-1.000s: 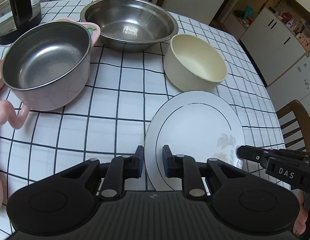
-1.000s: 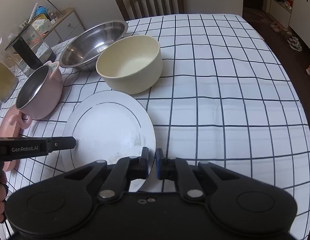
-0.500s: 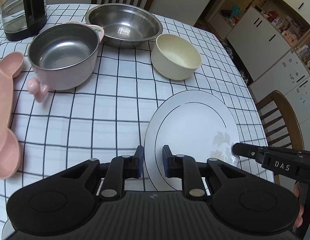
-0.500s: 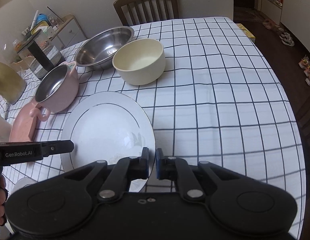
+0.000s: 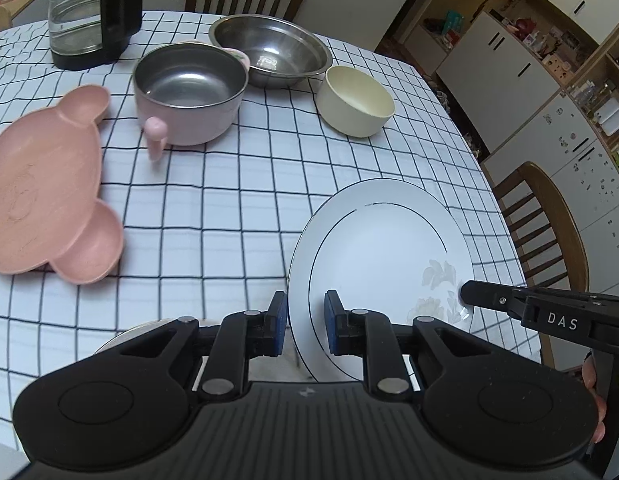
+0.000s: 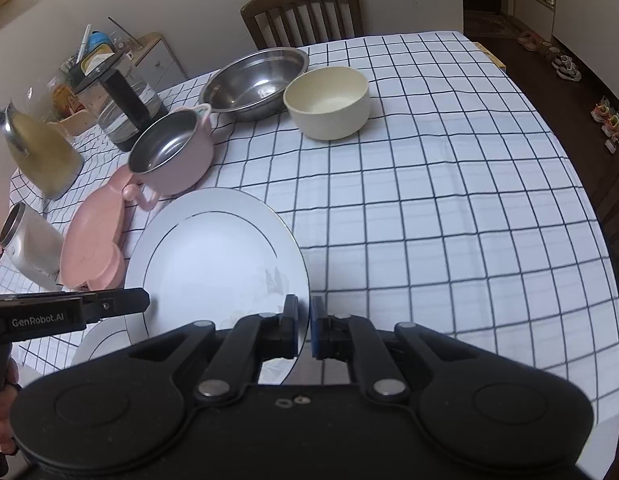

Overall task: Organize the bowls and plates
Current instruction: 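Carry the small plate onto the large white plate and open the right gripper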

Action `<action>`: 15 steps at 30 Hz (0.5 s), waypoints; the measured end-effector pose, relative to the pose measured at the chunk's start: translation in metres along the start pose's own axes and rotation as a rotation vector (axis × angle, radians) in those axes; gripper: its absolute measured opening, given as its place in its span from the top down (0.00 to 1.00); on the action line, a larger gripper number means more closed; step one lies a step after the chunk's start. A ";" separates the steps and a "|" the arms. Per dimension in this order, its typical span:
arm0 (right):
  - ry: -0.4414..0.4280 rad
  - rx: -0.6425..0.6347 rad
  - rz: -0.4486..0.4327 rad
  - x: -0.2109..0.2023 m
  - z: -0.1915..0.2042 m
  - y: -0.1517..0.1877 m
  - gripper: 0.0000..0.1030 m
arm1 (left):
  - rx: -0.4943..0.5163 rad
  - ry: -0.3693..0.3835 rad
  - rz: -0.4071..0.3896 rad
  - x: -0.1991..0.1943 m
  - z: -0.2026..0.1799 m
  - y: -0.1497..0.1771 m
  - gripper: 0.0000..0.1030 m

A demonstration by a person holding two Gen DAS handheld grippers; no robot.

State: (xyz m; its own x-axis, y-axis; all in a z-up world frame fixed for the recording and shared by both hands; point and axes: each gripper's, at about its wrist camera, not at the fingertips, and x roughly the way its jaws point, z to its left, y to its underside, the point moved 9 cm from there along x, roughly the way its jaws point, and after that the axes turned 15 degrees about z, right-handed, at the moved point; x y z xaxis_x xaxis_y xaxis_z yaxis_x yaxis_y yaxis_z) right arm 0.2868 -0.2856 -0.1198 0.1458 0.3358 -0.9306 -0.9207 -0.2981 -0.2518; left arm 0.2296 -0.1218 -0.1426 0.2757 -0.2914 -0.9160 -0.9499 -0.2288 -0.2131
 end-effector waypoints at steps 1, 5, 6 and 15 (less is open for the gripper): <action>0.000 -0.002 0.000 0.000 0.005 0.004 0.93 | 0.007 -0.001 0.002 -0.002 0.003 0.004 0.82; 0.000 -0.002 -0.001 -0.001 0.023 0.018 0.93 | 0.021 -0.001 0.009 -0.013 0.018 0.020 0.82; 0.002 -0.001 -0.001 -0.001 0.028 0.022 0.93 | 0.018 0.000 0.010 -0.015 0.022 0.023 0.82; -0.011 0.002 0.015 0.010 0.068 0.052 0.93 | 0.015 -0.012 0.024 -0.031 0.062 0.055 0.82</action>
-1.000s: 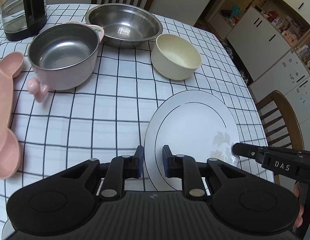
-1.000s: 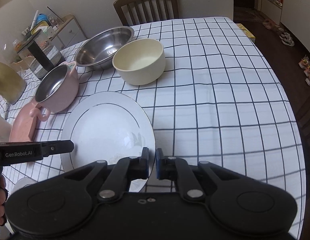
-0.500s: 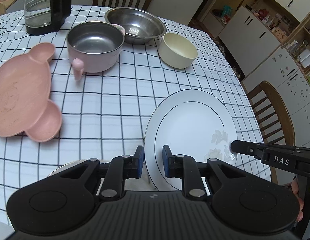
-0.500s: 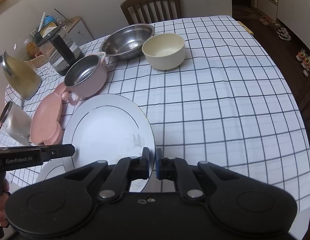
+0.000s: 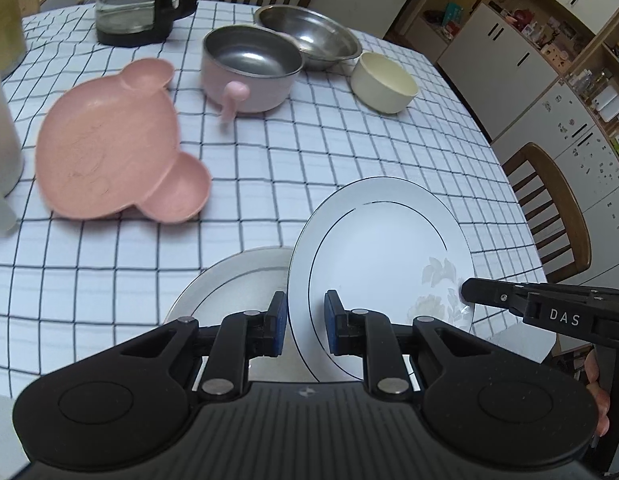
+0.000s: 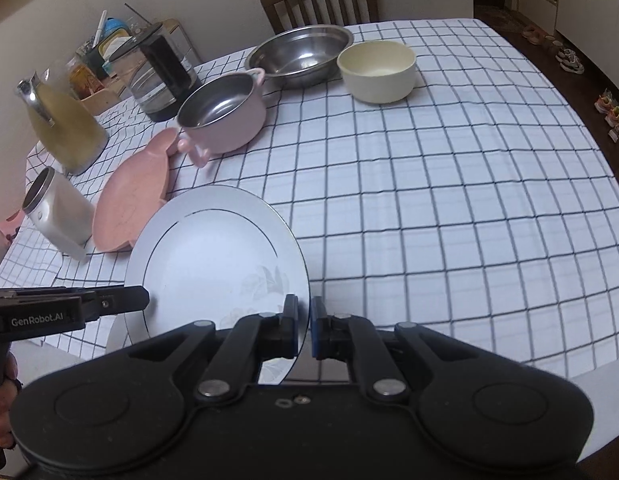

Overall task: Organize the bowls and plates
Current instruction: 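Carry the small plate onto the large white plate and open the right gripper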

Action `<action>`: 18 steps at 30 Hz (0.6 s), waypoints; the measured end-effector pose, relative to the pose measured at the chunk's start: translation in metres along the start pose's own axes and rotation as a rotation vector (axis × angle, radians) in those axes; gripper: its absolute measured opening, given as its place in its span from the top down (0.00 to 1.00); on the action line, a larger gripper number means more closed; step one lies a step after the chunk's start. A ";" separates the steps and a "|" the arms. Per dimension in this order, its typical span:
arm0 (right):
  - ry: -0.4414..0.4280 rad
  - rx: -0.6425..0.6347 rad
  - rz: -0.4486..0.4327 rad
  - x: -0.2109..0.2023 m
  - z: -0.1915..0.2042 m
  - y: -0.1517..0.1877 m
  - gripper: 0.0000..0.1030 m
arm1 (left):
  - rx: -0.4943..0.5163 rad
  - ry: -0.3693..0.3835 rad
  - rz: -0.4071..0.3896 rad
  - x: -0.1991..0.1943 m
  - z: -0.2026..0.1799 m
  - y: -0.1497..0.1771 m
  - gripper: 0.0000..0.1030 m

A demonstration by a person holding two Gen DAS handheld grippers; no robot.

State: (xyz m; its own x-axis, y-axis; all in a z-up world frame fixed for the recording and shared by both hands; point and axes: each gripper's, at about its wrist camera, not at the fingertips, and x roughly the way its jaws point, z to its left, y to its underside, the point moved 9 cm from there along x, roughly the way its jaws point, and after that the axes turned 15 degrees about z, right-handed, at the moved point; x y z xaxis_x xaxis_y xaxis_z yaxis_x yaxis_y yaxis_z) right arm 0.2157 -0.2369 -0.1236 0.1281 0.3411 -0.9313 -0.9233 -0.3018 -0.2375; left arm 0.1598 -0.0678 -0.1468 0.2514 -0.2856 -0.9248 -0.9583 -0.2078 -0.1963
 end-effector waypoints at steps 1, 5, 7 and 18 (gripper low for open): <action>-0.001 0.002 0.005 0.003 0.005 0.004 0.93 | 0.003 -0.006 0.001 -0.001 0.004 0.004 0.82; 0.000 0.004 0.024 0.013 0.021 0.019 0.93 | 0.002 -0.009 0.019 0.001 0.020 0.018 0.82; 0.000 0.007 0.035 0.019 0.027 0.026 0.93 | 0.002 -0.016 0.034 0.004 0.026 0.026 0.82; 0.025 0.018 0.085 0.047 0.043 0.051 0.93 | 0.016 -0.049 0.094 0.029 0.050 0.050 0.82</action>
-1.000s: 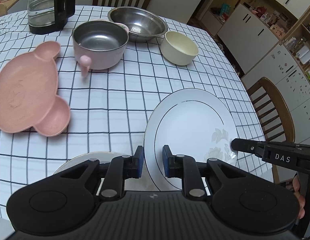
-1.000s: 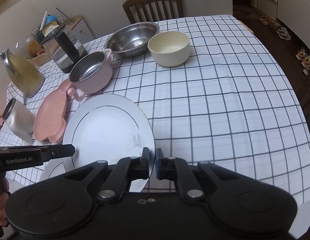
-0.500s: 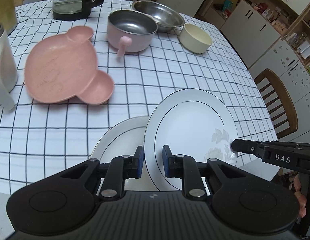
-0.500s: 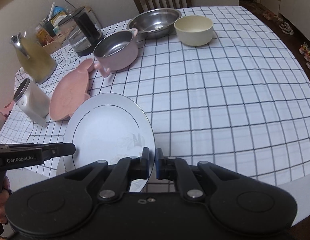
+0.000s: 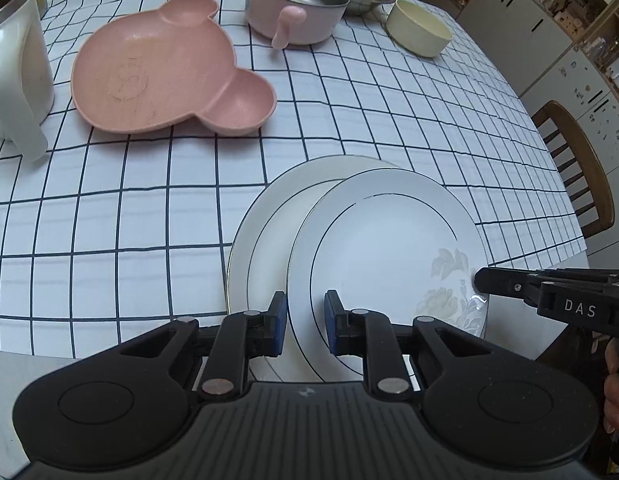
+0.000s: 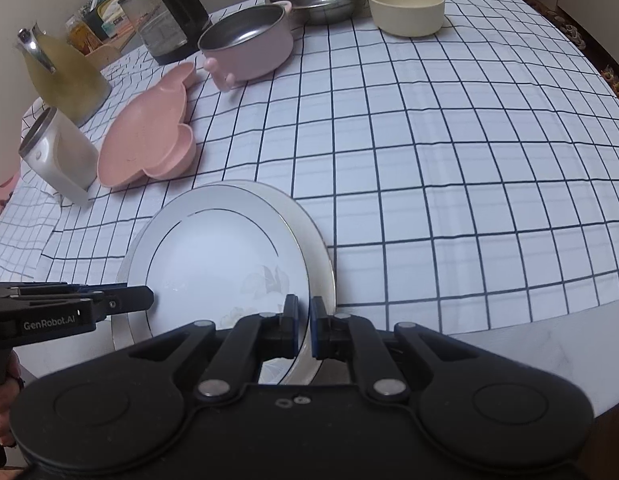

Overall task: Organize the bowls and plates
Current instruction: 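Carry the small plate onto the large white plate and open the right gripper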

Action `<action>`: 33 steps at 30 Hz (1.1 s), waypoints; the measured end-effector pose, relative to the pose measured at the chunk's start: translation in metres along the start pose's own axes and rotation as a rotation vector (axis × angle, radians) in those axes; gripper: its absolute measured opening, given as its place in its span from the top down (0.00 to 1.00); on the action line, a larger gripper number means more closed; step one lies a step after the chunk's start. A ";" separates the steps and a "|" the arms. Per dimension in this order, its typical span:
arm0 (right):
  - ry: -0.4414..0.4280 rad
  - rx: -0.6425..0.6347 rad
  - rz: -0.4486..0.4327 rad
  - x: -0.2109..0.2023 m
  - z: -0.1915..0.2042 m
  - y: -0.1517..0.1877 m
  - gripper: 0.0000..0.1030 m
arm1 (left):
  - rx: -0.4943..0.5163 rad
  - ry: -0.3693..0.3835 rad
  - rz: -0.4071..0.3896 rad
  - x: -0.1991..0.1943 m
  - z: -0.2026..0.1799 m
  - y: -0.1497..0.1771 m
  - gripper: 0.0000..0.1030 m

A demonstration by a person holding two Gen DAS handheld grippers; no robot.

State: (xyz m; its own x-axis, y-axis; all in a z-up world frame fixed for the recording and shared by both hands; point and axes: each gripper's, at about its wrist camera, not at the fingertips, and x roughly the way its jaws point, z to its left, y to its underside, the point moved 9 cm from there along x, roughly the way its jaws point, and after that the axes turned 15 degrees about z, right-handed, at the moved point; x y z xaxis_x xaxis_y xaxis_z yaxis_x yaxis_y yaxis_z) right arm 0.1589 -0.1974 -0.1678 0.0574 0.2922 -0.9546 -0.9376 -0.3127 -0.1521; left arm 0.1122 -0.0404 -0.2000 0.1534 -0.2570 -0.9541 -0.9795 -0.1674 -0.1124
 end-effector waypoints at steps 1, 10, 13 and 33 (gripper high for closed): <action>0.005 -0.001 0.003 0.003 0.001 0.001 0.93 | 0.002 -0.002 0.002 0.001 0.001 0.001 0.82; 0.011 0.020 0.029 0.017 0.001 0.003 0.93 | 0.024 -0.025 0.018 0.009 0.004 0.000 0.82; 0.003 0.032 0.037 0.020 0.000 0.003 0.93 | 0.036 -0.043 0.018 0.011 0.004 -0.002 0.82; 0.030 0.020 0.036 0.030 0.005 -0.005 0.88 | 0.087 -0.092 0.046 0.013 0.003 -0.006 0.82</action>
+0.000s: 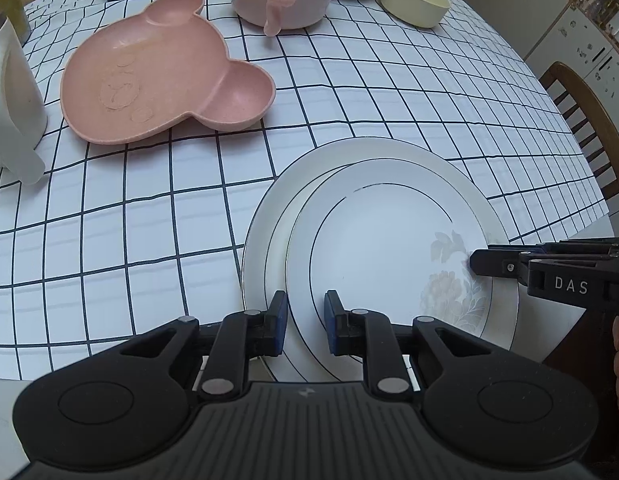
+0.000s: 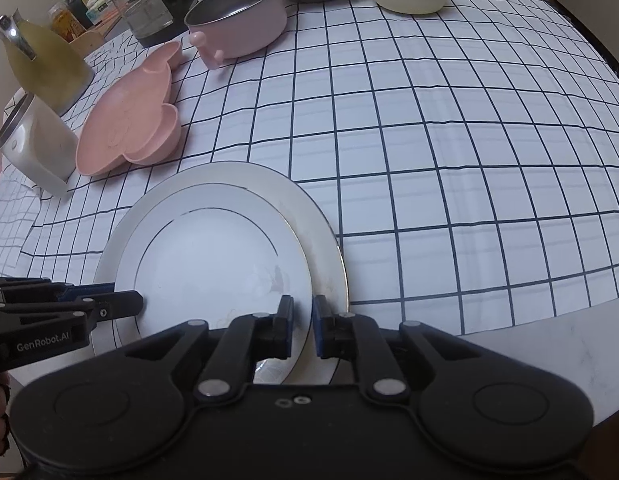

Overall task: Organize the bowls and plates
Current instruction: 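Carry the small plate onto the large white plate and open the right gripper, then open the left gripper and withdraw both tools from the stacked plates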

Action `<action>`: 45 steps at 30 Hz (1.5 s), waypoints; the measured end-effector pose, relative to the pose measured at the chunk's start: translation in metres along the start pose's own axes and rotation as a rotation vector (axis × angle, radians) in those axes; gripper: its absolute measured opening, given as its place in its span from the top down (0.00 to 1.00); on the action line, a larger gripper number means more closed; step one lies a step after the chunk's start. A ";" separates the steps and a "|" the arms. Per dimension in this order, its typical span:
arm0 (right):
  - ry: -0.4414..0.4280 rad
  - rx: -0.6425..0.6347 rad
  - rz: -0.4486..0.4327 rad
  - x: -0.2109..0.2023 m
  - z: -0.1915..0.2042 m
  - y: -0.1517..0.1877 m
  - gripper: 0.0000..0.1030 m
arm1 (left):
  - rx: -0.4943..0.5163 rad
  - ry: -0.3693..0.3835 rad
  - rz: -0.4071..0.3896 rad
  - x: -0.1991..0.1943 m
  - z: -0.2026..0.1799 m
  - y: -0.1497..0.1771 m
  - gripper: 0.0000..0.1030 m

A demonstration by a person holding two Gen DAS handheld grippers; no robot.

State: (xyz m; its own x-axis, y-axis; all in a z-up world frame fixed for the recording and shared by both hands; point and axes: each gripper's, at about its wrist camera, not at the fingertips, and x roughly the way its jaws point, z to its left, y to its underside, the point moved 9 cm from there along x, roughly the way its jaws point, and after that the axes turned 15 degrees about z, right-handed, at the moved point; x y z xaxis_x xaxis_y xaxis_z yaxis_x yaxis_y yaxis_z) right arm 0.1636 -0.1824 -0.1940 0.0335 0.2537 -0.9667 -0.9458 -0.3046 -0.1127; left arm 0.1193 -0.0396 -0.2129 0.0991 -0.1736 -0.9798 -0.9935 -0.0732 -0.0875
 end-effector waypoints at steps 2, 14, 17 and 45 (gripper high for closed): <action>0.002 -0.002 0.003 0.000 0.001 0.000 0.86 | 0.005 -0.002 0.002 0.000 0.000 0.000 0.82; 0.021 -0.032 -0.028 -0.016 0.004 0.003 0.67 | 0.024 -0.020 -0.039 -0.021 0.007 0.007 0.82; 0.029 -0.047 -0.054 -0.027 0.006 0.004 0.66 | 0.030 -0.024 -0.084 -0.035 0.008 0.008 0.82; 0.032 -0.183 -0.315 -0.109 0.082 -0.049 0.13 | -0.014 -0.067 -0.410 -0.125 0.037 -0.042 0.25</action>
State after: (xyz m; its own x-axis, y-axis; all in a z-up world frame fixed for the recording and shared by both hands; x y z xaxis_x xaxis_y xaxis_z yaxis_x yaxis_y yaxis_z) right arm 0.1800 -0.1194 -0.0639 0.3267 0.3332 -0.8845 -0.8140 -0.3763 -0.4424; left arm 0.1465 0.0217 -0.0940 0.4824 -0.0631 -0.8737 -0.8714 -0.1368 -0.4712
